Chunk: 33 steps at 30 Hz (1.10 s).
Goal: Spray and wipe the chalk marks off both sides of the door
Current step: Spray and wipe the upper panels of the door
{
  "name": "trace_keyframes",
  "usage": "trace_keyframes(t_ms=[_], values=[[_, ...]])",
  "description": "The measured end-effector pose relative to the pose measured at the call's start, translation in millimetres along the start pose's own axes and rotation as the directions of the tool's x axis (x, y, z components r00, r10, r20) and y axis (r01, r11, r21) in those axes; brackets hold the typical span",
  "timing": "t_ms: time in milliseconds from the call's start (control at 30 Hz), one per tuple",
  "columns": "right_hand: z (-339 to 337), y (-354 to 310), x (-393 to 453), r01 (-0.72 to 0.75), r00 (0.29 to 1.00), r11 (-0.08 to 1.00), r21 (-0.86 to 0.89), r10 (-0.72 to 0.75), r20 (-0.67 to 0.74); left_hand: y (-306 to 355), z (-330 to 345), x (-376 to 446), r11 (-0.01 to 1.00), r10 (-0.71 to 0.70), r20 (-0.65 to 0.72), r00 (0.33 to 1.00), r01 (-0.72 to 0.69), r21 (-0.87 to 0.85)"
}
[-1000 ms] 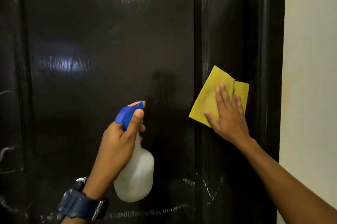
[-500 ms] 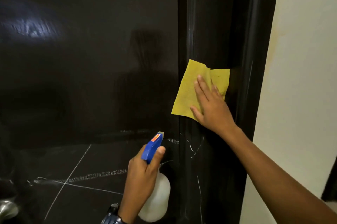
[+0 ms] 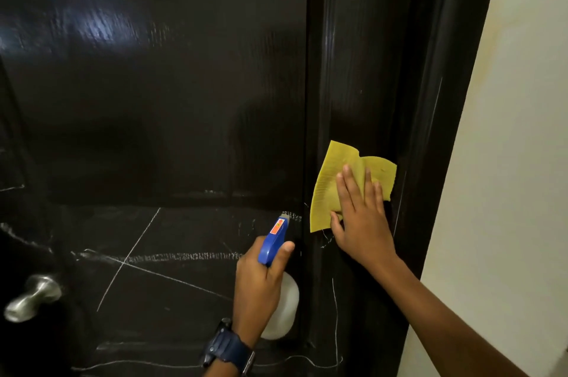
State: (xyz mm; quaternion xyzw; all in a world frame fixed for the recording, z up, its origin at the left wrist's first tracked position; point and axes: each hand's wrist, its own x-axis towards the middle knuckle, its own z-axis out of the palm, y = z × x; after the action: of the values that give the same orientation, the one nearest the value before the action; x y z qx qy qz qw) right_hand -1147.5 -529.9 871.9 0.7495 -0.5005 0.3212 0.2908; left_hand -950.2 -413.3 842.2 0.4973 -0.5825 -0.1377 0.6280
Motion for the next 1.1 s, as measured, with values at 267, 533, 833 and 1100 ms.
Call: trace_keyframes(t_ms=[267,533,833,1100], values=[[26.1,-6.9,-58.2,0.022,0.994,1.0,0.018,-0.024,0.11,-20.7,9.9,-9.9,0.999,0.024,-0.028,0.999,-0.023,0.047],[40.6,-12.2,-85.6,-0.052,0.982,0.988,0.145,0.025,0.186,-34.5,4.8,-17.9,1.0,0.003,-0.043,0.999,-0.002,0.009],[48.0,-12.1,-85.4,-0.048,0.985,0.989,0.141,0.023,0.17,-41.0,1.7,-18.5,0.999,0.004,0.093,0.996,-0.008,0.044],[51.4,-12.3,-86.0,-0.059,0.986,0.988,0.14,0.036,0.161,-41.1,-14.9,-9.6,1.0,0.015,0.077,0.997,-0.016,0.008]])
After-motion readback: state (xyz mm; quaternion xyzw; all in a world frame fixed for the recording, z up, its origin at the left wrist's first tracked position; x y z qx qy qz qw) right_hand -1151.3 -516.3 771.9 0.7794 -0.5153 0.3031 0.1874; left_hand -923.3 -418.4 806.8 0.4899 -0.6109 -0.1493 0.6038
